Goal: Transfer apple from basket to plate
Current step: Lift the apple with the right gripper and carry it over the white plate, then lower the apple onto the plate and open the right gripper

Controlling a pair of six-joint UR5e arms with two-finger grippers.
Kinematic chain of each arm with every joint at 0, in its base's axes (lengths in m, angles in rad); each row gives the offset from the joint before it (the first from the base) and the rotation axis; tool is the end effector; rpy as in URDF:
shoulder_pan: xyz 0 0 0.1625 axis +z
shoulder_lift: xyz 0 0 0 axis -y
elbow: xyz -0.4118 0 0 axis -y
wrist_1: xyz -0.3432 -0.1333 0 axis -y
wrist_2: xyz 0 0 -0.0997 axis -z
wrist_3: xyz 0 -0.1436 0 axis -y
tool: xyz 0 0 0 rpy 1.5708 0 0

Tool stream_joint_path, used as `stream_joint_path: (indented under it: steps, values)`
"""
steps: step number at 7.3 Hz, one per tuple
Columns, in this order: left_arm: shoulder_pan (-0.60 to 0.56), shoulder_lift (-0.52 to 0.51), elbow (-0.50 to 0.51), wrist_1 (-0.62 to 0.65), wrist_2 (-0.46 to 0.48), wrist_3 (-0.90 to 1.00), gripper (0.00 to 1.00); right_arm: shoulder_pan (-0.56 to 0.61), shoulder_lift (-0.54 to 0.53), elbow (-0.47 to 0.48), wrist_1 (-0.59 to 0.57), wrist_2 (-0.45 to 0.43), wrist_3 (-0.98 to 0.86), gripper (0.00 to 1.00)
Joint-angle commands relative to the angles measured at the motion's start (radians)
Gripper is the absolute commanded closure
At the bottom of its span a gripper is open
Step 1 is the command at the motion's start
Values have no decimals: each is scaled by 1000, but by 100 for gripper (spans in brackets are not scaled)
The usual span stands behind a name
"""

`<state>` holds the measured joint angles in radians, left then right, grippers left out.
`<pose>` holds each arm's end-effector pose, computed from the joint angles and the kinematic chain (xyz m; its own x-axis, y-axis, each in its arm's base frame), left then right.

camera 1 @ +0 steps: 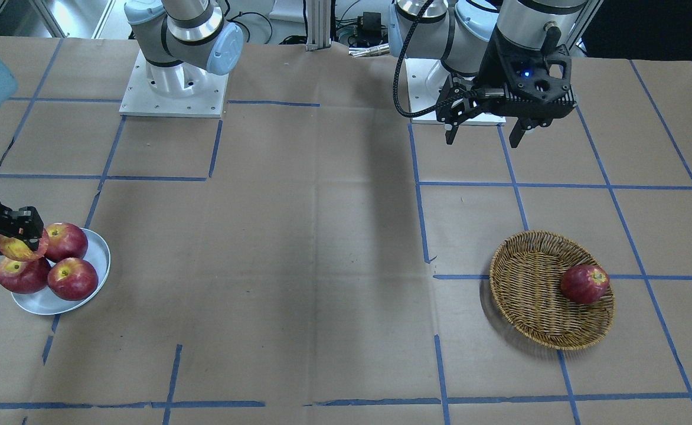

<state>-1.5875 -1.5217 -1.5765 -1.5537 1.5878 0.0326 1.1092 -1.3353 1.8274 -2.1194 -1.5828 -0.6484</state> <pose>-0.1380 -0.4286 0.4514 -0.9987 0.0482 -0.0189 0.0492 0.9970 -0.0599 -0.1076 -0.5118 0.2630 -0.9819 -0.1844 0.0437 -0.1861 0.9818 -0.0378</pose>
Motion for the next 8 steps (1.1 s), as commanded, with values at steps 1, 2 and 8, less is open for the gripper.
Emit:
stream_joint_path:
  steps: [1, 2, 8]
  values:
    - [0, 2, -3, -2, -5, -14, 2, 9, 24, 1, -25, 3, 3, 58]
    - [0, 2, -5, 3, -5, -13, 2, 9, 28, 3, -25, 3, 3, 58]
    - [0, 3, 3, 9, -31, 3, 1, 11, 22, 0, -21, 1, 4, 0]
